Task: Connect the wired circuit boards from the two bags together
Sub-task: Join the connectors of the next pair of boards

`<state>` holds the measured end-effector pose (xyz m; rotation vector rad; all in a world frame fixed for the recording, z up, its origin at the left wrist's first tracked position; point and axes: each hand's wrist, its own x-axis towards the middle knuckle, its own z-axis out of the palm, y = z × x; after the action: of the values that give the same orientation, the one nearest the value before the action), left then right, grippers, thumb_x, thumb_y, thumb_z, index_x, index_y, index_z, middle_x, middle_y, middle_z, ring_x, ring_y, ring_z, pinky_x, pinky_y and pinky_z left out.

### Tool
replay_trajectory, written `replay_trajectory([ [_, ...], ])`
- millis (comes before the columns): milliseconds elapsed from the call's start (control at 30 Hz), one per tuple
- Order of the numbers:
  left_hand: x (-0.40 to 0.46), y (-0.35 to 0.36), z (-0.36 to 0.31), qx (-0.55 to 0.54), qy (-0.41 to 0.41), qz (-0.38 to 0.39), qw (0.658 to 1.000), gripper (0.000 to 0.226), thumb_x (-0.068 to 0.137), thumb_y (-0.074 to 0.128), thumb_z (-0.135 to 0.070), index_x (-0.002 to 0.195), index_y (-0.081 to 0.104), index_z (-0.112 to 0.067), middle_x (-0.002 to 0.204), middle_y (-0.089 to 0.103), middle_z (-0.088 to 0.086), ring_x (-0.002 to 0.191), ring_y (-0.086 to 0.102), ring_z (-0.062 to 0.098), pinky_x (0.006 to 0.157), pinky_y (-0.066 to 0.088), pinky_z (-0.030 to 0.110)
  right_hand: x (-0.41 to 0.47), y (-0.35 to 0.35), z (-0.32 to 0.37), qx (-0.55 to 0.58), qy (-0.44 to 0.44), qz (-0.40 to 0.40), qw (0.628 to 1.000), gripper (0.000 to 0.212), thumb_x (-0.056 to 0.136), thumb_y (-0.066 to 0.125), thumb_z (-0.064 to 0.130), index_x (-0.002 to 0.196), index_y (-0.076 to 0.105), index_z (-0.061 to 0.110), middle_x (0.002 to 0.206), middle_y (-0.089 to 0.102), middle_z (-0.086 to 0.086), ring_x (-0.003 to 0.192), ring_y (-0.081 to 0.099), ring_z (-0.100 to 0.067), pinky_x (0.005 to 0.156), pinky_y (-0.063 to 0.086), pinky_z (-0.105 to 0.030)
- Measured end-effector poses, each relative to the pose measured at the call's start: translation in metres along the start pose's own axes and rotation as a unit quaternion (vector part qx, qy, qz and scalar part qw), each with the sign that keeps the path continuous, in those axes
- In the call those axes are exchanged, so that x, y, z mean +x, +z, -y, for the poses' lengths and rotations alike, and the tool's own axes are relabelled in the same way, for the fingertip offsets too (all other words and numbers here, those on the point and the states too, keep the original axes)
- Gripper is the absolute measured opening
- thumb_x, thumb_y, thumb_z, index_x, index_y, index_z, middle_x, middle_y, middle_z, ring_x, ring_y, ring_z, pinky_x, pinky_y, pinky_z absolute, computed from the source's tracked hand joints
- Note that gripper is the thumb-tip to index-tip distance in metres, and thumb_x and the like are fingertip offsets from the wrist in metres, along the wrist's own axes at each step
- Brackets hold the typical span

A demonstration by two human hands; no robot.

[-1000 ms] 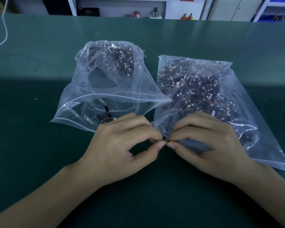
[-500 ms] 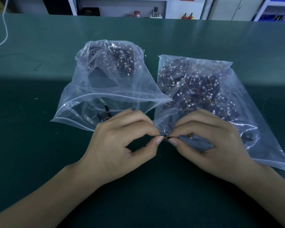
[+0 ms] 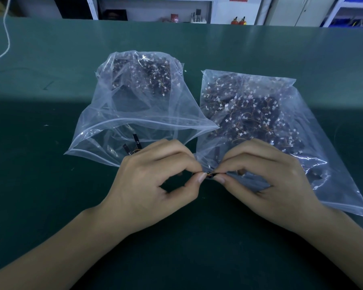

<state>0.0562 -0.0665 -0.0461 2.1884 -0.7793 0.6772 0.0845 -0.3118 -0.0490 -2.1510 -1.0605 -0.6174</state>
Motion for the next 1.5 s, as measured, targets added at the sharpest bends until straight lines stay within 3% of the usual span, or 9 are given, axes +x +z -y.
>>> replay_trajectory([
  [200, 0.0, 0.0, -0.001, 0.002, -0.003, 0.004, 1.0, 0.015, 0.098, 0.075, -0.019, 0.085, 0.079, -0.013, 0.09, 0.067, -0.012, 0.075, 0.062, 0.011, 0.067, 0.049, 0.03, -0.001, -0.001, 0.0, 0.002, 0.008, 0.001, 1.0, 0.009, 0.097, 0.08, 0.02, 0.093, 0.081, 0.011, 0.096, 0.072, 0.003, 0.086, 0.066, -0.014, 0.081, 0.052, -0.028],
  [300, -0.001, -0.001, 0.0, -0.001, -0.028, -0.001, 1.0, 0.016, 0.098, 0.073, -0.018, 0.083, 0.076, -0.013, 0.085, 0.066, -0.01, 0.073, 0.062, 0.013, 0.061, 0.049, 0.032, 0.0, -0.003, 0.0, -0.008, 0.024, 0.026, 0.999, 0.021, 0.093, 0.083, 0.029, 0.109, 0.08, 0.016, 0.107, 0.07, 0.008, 0.094, 0.062, -0.004, 0.085, 0.052, -0.028],
  [467, -0.002, -0.002, 0.003, 0.016, -0.039, 0.009, 0.999, 0.015, 0.092, 0.064, -0.019, 0.078, 0.065, -0.014, 0.079, 0.061, -0.01, 0.074, 0.059, 0.017, 0.063, 0.049, 0.043, -0.003, -0.004, -0.007, -0.034, 0.043, 0.026, 0.998, 0.027, 0.085, 0.074, 0.006, 0.11, 0.077, 0.016, 0.106, 0.066, 0.012, 0.088, 0.058, -0.001, 0.082, 0.049, -0.023],
  [800, 0.006, 0.011, 0.005, 0.104, 0.051, -0.021, 0.993, 0.013, 0.101, 0.077, -0.027, 0.092, 0.08, -0.019, 0.089, 0.067, -0.007, 0.079, 0.064, 0.014, 0.06, 0.054, 0.038, -0.005, -0.003, -0.008, -0.018, 0.017, -0.035, 0.999, 0.016, 0.093, 0.074, 0.003, 0.106, 0.076, 0.011, 0.098, 0.068, 0.004, 0.077, 0.059, -0.011, 0.074, 0.05, -0.021],
  [1067, 0.005, 0.014, 0.006, 0.241, 0.073, 0.067, 0.966, 0.01, 0.096, 0.082, -0.024, 0.101, 0.084, -0.032, 0.072, 0.056, -0.005, 0.06, 0.06, 0.018, 0.041, 0.045, 0.032, -0.004, 0.0, -0.007, -0.01, 0.004, -0.038, 0.999, 0.015, 0.094, 0.073, 0.002, 0.106, 0.076, 0.01, 0.097, 0.068, 0.005, 0.079, 0.059, -0.007, 0.074, 0.049, -0.02],
  [1200, 0.004, 0.015, 0.002, 0.25, 0.062, 0.098, 0.961, 0.025, 0.108, 0.057, -0.037, 0.109, 0.082, -0.033, 0.072, 0.062, -0.008, 0.057, 0.064, 0.019, 0.041, 0.047, 0.033, -0.004, 0.001, -0.008, -0.003, 0.002, -0.025, 1.0, 0.015, 0.094, 0.073, 0.003, 0.107, 0.077, 0.01, 0.096, 0.067, 0.006, 0.078, 0.06, -0.01, 0.072, 0.051, -0.024],
  [1300, 0.003, 0.013, 0.002, 0.208, 0.063, 0.078, 0.973, 0.02, 0.108, 0.062, -0.033, 0.114, 0.082, -0.031, 0.077, 0.067, -0.011, 0.061, 0.066, 0.014, 0.045, 0.046, 0.03, -0.004, 0.001, -0.009, 0.002, 0.005, -0.019, 1.0, 0.015, 0.095, 0.073, 0.003, 0.108, 0.077, 0.01, 0.097, 0.067, 0.005, 0.077, 0.06, -0.01, 0.071, 0.051, -0.025],
  [1433, 0.003, 0.003, 0.002, 0.105, 0.009, 0.023, 0.994, 0.018, 0.102, 0.062, -0.024, 0.09, 0.074, -0.021, 0.072, 0.062, -0.013, 0.059, 0.056, 0.009, 0.048, 0.046, 0.033, -0.005, 0.0, -0.009, 0.004, 0.02, -0.017, 1.0, 0.014, 0.095, 0.073, 0.004, 0.106, 0.077, 0.011, 0.097, 0.066, 0.007, 0.075, 0.059, -0.012, 0.071, 0.049, -0.024],
  [1500, 0.004, -0.004, 0.005, 0.131, -0.028, 0.013, 0.991, 0.018, 0.098, 0.057, -0.026, 0.083, 0.065, -0.022, 0.066, 0.054, -0.014, 0.056, 0.05, 0.008, 0.047, 0.042, 0.029, -0.005, 0.001, -0.008, 0.003, 0.025, -0.018, 1.0, 0.014, 0.094, 0.073, 0.004, 0.105, 0.076, 0.012, 0.097, 0.066, 0.009, 0.074, 0.058, -0.012, 0.072, 0.048, -0.021],
])
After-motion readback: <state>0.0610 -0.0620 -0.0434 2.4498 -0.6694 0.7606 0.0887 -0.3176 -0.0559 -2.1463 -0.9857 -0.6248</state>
